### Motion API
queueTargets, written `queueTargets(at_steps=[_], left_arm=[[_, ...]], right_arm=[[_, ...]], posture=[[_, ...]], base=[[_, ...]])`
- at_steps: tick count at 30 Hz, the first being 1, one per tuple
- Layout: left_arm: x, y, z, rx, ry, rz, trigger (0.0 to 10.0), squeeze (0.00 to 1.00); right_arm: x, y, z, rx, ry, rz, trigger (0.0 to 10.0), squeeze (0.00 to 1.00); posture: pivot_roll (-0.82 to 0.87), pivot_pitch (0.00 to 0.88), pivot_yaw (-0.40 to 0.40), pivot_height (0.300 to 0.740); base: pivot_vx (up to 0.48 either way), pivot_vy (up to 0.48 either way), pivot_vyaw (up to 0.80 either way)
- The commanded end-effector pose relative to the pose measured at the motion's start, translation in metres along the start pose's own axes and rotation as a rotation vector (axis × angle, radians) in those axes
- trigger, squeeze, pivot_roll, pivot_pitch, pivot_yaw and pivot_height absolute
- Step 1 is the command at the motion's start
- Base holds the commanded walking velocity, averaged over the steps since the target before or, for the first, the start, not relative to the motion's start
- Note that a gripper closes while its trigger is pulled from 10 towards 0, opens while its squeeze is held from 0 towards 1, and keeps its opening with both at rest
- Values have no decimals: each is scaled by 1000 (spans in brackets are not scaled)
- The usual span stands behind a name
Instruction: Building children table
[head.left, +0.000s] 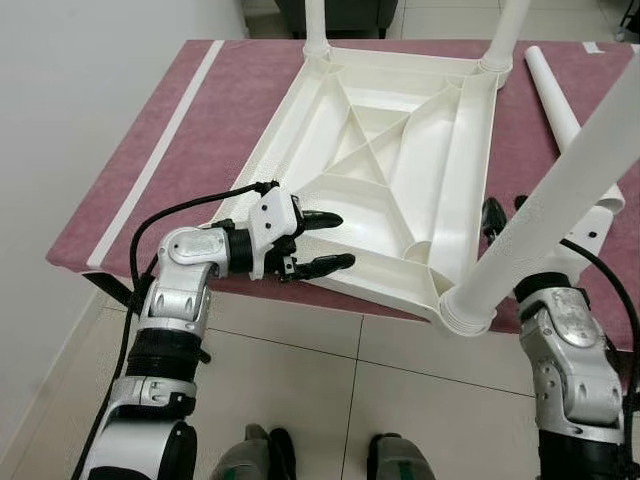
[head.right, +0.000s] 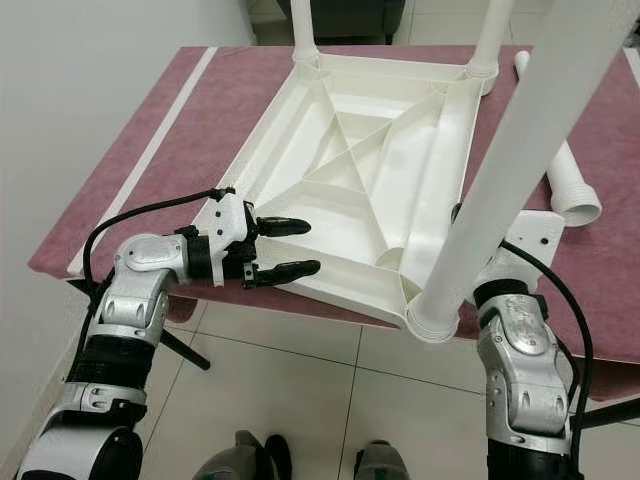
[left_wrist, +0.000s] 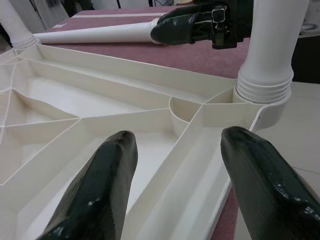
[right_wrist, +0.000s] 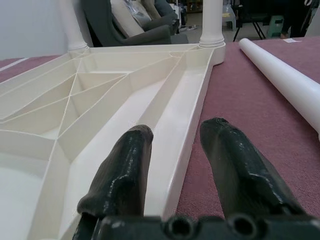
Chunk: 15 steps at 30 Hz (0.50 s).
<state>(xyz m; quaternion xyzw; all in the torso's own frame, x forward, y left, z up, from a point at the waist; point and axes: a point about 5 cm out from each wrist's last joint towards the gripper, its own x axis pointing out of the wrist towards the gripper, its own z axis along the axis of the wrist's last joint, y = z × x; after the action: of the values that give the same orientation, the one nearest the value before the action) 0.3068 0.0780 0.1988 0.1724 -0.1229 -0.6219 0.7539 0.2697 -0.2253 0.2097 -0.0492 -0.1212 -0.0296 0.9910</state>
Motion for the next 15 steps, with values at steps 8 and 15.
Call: queueTargets(at_steps=[8,15], left_arm=[[-9,22,-18,-143,36,798,10000,0],[-8,28,-21,-201,45,858,10000,0]], right_arm=[[3,0,-9,-3,-1,-25,10000,0],[-3,7,-12,-1,8,2,10000,0]], posture=[[-158,83,110,740],[-168,85,122,740]], base=[[0,0,0],[0,0,0]])
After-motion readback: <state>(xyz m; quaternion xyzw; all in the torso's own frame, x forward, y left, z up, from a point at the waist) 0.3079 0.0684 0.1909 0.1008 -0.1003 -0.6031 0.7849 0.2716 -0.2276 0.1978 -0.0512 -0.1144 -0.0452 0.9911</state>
